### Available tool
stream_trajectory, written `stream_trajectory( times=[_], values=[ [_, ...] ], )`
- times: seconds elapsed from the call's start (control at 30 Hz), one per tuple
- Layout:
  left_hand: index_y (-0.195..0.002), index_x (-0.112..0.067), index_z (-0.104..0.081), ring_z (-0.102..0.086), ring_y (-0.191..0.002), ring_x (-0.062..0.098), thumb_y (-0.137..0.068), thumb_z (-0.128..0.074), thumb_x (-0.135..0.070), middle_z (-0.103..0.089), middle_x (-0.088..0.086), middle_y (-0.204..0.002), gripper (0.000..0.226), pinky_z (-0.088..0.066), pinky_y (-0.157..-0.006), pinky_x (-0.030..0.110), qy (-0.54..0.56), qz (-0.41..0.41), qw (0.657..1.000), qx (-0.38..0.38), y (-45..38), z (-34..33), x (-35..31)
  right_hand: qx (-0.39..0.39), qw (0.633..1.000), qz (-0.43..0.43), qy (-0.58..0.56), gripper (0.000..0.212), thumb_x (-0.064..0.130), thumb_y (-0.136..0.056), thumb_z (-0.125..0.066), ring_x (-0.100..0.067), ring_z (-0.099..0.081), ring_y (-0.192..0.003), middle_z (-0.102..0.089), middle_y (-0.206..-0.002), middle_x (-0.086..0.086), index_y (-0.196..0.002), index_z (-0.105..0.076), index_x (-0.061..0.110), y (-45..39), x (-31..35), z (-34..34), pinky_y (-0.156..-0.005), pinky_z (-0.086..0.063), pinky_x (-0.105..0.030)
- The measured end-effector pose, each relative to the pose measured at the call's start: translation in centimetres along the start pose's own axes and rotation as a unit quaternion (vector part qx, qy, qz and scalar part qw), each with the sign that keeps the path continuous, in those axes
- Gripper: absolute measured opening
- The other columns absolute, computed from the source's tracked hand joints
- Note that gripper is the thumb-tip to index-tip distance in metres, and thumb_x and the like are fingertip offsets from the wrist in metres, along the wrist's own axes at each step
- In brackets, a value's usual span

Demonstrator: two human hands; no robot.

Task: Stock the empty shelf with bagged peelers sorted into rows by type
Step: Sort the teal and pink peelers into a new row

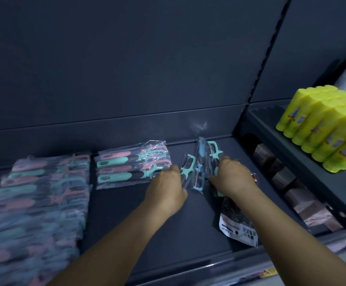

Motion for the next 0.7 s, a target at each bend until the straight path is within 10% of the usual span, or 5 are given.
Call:
stream_trajectory(
  times=[0.4, 0.7],
  values=[
    [-0.107, -0.008, -0.058, -0.057, -0.099, 0.028, -0.087, -0.048, -0.003, -0.054, 0.01, -0.109, 0.023, -0.043, -0.071, 0.032, -0.09, -0.02, 0.995, -0.04, 0.6, 1.2, 1.7, 0.021, 1.0, -0.007, -0.003, 0.015, 0.019, -0.086, -0.056, -0.031, -0.06, -0.09, -0.065, -0.106, -0.014, -0.095, -0.054, 0.007, -0.5, 0.3, 0.3, -0.068, -0.041, -0.027],
    [-0.121, -0.011, -0.048, -0.051, -0.107, 0.026, -0.097, -0.044, -0.024, -0.049, 0.005, -0.117, 0.027, -0.045, -0.083, 0.038, -0.046, -0.053, 0.997, -0.034, 1.2, 2.7, 3.5, -0.056, 0.979, 0.18, -0.083, 0.043, 0.02, -0.09, -0.053, -0.03, -0.041, -0.122, -0.047, -0.135, -0.004, -0.133, -0.05, 0.024, 1.3, 5.2, 1.3, -0.1, -0.037, -0.033]
  ],
)
Point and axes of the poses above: each hand's wrist, its own y-axis away from the middle knuckle, its own z-axis out of the back of the hand, x = y × z, the point moved 8 cm from there along -y, towards the middle knuckle
